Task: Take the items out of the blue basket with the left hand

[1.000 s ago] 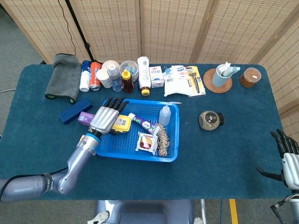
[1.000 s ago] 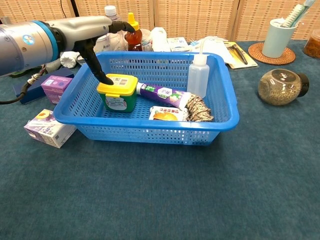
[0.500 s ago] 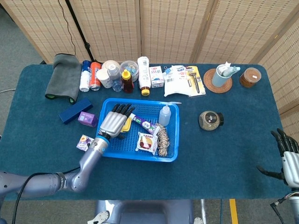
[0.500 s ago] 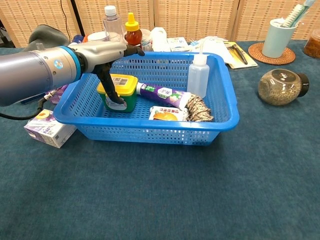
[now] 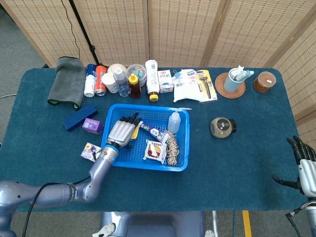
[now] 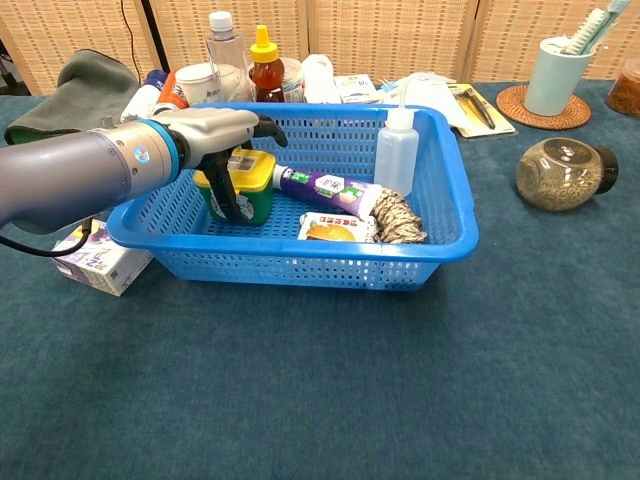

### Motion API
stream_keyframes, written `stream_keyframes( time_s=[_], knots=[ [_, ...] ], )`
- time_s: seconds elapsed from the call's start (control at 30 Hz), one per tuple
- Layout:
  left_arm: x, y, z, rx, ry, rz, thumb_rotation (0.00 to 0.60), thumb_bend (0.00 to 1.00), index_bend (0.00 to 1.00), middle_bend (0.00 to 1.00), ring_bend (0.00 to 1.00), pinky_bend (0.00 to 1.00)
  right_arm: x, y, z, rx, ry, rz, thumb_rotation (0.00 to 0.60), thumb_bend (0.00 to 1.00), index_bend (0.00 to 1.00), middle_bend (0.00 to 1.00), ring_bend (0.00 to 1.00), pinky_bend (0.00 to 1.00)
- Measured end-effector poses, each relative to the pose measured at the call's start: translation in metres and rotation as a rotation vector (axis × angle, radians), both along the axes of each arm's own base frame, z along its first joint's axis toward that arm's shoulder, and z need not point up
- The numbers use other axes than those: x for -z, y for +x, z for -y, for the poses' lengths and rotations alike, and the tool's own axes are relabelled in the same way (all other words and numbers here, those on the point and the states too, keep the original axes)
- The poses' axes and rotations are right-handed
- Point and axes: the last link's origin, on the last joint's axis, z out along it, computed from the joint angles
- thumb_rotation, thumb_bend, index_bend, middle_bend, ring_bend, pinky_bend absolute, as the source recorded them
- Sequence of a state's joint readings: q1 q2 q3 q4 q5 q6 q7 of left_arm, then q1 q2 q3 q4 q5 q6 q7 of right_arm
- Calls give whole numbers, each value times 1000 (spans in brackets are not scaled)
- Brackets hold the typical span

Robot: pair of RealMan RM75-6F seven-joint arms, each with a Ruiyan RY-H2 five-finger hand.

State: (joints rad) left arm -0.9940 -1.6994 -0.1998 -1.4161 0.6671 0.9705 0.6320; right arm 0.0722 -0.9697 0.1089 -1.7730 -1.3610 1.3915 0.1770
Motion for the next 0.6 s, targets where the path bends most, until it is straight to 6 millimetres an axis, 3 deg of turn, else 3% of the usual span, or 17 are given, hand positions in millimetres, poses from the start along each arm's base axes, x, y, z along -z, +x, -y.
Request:
stream_keyframes(
  time_s=[0.23,0.4,0.6],
  knots=[
    [2,2,-1,15,22,-8,600,254,393,212,316,361,0,-1,1,5,0,2,600,0,0,0,0,0],
    [5,1,-1,20,36,-21,600,368,490,306,387,446,0,-1,1,7,-2,1,600,0,0,0,0,0],
    [3,5,-1,29,45,-1,600,395,520,332,403,456,0,-1,1,8,-1,4,600,0,0,0,0,0]
  ],
)
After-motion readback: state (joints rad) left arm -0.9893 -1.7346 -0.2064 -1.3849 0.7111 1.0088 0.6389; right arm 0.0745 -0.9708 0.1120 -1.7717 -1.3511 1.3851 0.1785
